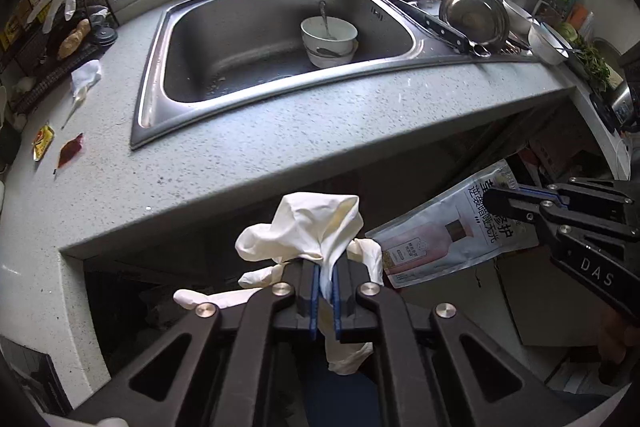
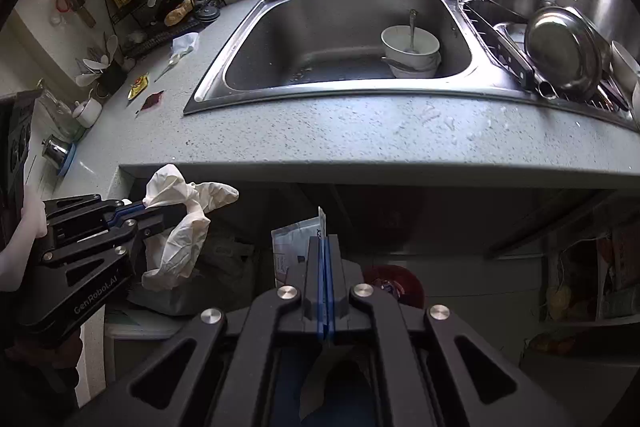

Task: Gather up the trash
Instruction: 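Carry the gloves and printed packet down over the red bucket with both grippers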

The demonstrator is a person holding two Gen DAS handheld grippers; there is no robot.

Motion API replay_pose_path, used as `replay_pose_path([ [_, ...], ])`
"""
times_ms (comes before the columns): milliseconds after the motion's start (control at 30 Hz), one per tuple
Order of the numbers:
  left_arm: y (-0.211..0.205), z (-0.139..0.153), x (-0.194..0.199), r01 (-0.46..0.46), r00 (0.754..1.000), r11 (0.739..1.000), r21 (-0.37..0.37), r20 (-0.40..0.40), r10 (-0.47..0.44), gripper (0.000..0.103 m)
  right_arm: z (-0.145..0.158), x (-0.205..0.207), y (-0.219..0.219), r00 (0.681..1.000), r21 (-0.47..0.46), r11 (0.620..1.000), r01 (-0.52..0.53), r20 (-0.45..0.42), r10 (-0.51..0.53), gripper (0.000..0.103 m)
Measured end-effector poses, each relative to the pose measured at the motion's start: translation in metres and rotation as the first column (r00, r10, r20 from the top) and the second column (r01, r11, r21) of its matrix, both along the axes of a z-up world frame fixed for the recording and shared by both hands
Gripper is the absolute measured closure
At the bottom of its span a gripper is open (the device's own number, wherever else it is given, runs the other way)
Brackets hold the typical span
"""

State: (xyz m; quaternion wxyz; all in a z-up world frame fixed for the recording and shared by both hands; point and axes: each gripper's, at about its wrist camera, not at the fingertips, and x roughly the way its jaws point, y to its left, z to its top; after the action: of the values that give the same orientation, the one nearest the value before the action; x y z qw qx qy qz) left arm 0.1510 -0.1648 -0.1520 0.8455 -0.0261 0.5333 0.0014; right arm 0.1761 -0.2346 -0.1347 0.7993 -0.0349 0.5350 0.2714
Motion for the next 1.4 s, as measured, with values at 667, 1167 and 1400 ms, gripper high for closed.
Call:
replay_pose_path([
  [667,-0.107,-0.311,0.066,0.264,0.925,0.952,-0.155,-0.238,-0.295,0.098,-0.268,0.013,-0.107,0.943,-0.088,0.962,0.257,-0.197,-0.27,0.102],
  [1167,-0.137,-0.408,0.077,0.346,0.874,0.926,-0.154,-0.306,-0.378,0.083,-0.361,0.006,-0.141,0.886,-0.126,0.928,0.352,-0.275,-0.373,0.102],
  [1400,-0.117,-0.404,0.071,0.349,0.872,0.905,-0.244,-0.27,-0.409,0.044,-0.347,0.006,-0.135,0.898,-0.128,0.935,0.331,-0.263,-0.353,0.102],
])
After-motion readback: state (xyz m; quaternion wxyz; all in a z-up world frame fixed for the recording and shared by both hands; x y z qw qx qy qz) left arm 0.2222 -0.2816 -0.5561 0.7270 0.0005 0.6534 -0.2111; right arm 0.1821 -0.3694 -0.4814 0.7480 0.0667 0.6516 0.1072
